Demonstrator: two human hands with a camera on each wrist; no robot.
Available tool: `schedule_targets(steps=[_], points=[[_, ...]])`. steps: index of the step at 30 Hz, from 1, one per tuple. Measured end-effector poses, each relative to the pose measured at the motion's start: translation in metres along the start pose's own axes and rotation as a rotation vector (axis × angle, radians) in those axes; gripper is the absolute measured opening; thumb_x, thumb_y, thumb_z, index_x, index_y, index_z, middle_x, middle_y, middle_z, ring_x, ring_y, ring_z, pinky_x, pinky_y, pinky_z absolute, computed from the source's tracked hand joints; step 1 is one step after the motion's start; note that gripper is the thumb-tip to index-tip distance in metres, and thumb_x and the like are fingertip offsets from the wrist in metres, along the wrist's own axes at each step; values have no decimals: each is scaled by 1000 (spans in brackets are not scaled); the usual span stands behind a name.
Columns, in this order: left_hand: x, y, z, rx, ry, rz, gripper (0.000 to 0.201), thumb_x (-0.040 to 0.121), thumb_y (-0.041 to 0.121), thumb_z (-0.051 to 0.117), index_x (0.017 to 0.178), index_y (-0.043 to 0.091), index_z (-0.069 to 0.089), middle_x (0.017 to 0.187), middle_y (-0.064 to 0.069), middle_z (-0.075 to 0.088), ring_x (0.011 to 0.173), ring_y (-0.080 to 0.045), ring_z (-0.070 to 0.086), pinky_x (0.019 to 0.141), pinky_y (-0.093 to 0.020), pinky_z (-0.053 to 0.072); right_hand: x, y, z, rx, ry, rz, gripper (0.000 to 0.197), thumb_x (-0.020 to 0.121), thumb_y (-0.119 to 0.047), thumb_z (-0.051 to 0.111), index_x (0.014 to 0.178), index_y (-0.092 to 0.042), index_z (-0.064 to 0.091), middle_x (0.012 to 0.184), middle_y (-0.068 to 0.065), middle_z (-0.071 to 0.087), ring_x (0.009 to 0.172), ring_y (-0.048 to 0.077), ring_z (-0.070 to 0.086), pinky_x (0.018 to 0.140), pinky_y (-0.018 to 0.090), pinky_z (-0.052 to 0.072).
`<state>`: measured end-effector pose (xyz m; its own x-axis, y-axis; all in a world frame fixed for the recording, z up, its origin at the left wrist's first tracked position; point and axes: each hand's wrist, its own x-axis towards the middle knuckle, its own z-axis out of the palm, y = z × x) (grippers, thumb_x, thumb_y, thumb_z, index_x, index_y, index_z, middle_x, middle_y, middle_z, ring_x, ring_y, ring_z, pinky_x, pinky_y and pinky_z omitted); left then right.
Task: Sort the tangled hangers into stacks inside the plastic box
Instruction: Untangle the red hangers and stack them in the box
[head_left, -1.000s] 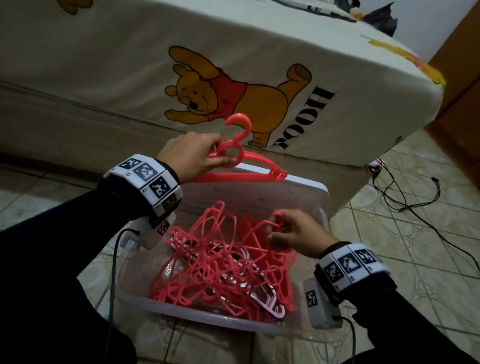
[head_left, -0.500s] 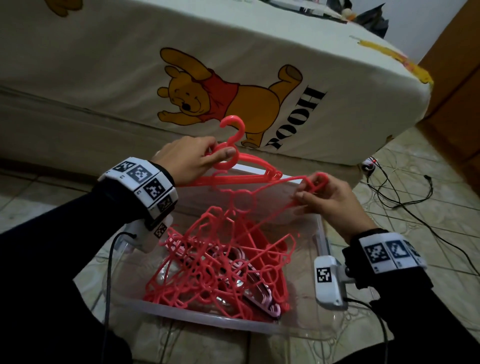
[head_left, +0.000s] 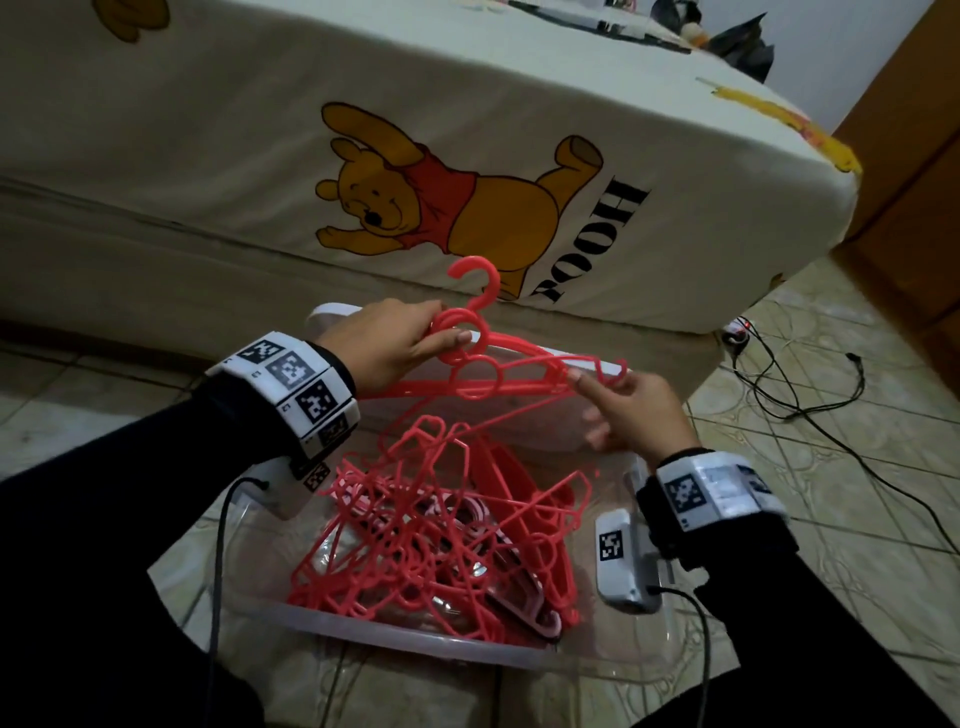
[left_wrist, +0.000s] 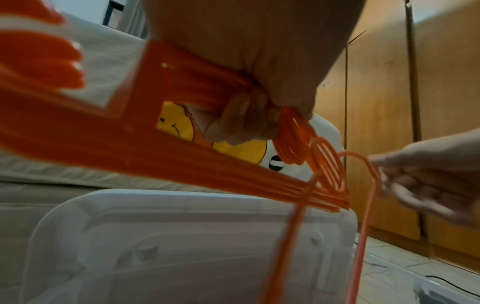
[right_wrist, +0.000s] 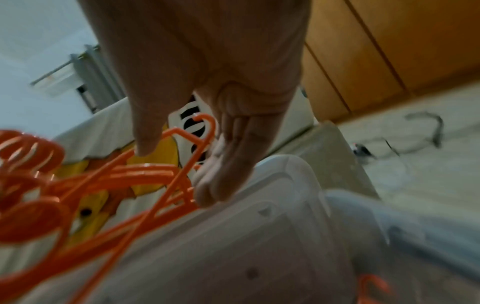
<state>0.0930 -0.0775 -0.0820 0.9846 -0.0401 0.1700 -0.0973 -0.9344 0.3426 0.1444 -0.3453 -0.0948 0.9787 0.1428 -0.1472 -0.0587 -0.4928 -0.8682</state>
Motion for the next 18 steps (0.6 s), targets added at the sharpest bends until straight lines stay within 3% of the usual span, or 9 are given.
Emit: schedule_targets(steps=[3, 6, 8, 10, 15, 18], points=[[1, -2, 0, -22, 24, -38, 38, 97, 51, 32, 98, 23, 57, 87, 4, 66, 85, -22, 61, 53, -22, 26, -8, 1, 8, -518, -15, 34, 50, 78, -61, 62, 65, -13, 65, 53, 3, 66, 48, 19, 65, 59, 37, 59], [0, -3, -1, -67, 37, -73, 40, 100, 47, 30, 103, 20, 59, 96, -1, 69, 88, -25, 63, 64, -33, 38, -13, -1, 14, -752, -85, 92, 65, 76, -72, 52, 72, -9, 67, 68, 6, 70, 67, 24, 68, 73, 39, 58], [0, -3, -1, -54, 37, -97, 42, 100, 45, 28, 106, 17, 59, 97, -5, 69, 88, -27, 63, 73, -38, 45, -14, -1, 17, -777, -162, 103, 69, 77, -74, 49, 77, -7, 68, 77, 9, 71, 79, 28, 68, 84, 41, 54], [-1, -3, -1, -18, 41, -114, 42, 100, 45, 27, 110, 16, 56, 98, -9, 68, 88, -31, 62, 76, -44, 48, -15, -4, 19, -765, -181, 107, 71, 78, -74, 48, 77, -6, 69, 80, 10, 71, 83, 29, 68, 87, 42, 52], [1, -1, 1, 126, 108, -153, 40, 99, 47, 26, 122, 22, 47, 91, -12, 63, 87, -37, 60, 62, -36, 34, -18, -13, 14, -808, -146, 126, 79, 74, -81, 43, 81, -6, 68, 80, 9, 70, 79, 28, 68, 81, 40, 55], [1, 4, 4, 124, 115, -164, 41, 99, 47, 26, 122, 20, 46, 89, -13, 64, 88, -38, 61, 63, -36, 33, -22, -17, 24, -746, -167, -124, 51, 85, -59, 53, 71, -12, 66, 68, 3, 68, 70, 20, 67, 69, 33, 54]])
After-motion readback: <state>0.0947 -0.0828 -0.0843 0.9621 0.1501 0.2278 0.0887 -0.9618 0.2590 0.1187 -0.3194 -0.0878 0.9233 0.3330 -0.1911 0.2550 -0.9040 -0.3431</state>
